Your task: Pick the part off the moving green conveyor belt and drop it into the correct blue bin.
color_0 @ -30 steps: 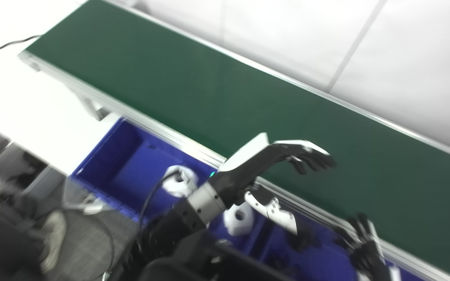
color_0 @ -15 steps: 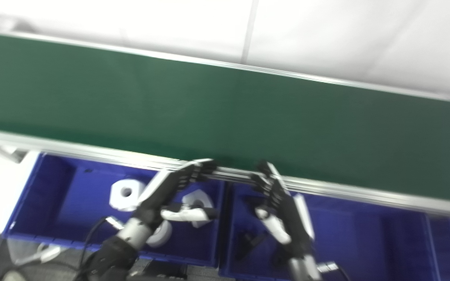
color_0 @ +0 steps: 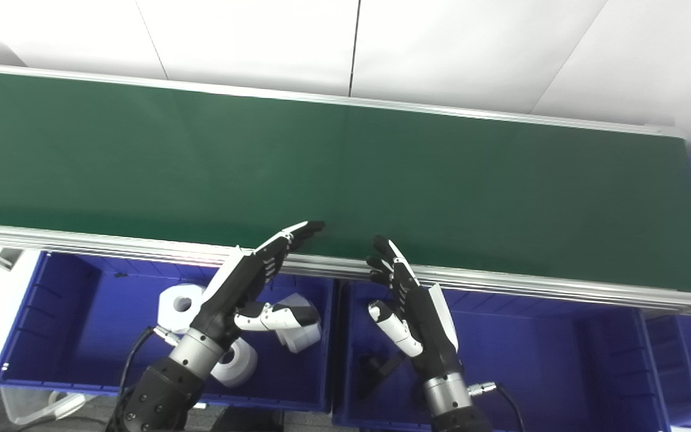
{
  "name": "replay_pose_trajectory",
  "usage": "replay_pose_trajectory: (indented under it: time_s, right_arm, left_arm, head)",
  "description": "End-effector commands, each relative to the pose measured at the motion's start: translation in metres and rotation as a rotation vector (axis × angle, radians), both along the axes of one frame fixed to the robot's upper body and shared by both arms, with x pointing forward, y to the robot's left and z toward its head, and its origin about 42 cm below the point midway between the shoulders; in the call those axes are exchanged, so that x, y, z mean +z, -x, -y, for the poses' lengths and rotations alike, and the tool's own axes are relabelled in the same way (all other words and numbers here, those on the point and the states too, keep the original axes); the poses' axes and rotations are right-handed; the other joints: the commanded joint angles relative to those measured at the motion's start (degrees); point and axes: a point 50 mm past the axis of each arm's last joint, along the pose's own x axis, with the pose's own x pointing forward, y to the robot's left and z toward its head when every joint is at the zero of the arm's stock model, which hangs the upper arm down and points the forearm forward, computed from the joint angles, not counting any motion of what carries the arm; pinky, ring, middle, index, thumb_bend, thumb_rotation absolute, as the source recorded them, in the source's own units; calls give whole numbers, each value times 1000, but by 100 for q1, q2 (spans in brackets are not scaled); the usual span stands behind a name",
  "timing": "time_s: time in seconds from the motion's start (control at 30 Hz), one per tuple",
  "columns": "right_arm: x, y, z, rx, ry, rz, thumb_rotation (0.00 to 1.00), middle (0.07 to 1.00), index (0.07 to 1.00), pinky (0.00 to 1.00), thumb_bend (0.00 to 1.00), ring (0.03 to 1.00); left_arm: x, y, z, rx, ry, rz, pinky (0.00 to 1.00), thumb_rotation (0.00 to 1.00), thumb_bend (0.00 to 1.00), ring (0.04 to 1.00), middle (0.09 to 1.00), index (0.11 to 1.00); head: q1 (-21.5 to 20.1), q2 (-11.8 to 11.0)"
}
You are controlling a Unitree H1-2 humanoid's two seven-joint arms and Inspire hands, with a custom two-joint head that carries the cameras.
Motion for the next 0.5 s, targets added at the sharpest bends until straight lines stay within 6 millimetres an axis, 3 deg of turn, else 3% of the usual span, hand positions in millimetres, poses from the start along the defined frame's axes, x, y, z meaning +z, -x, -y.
replay_pose_trajectory:
  time_s: [0.0,0.17,0.33,0.47]
  right_arm:
    - [12,-1,-5,-8,-37,93,880,938,937,836,845,870]
    - [25,2,-4,-63,-40,195,915,925,932,808,854,853]
    - [54,7,-1,-116,-14,362,968,924,949,802,829,857]
    - [78,8,-1,-178,31,512,978,942,950,820,833,903]
  left_arm:
    - [19,-6,8,-7,22,120,906,552,779,921,902,853]
    - [37,-9,18,15,84,233,922,571,772,947,933,872]
    - [51,-11,19,50,169,297,940,595,789,957,946,879]
    - [64,-8,14,99,230,335,956,608,808,959,943,873]
  head:
    - [8,-39]
    - [13,-198]
    - [71,-484]
    - [-118,-675]
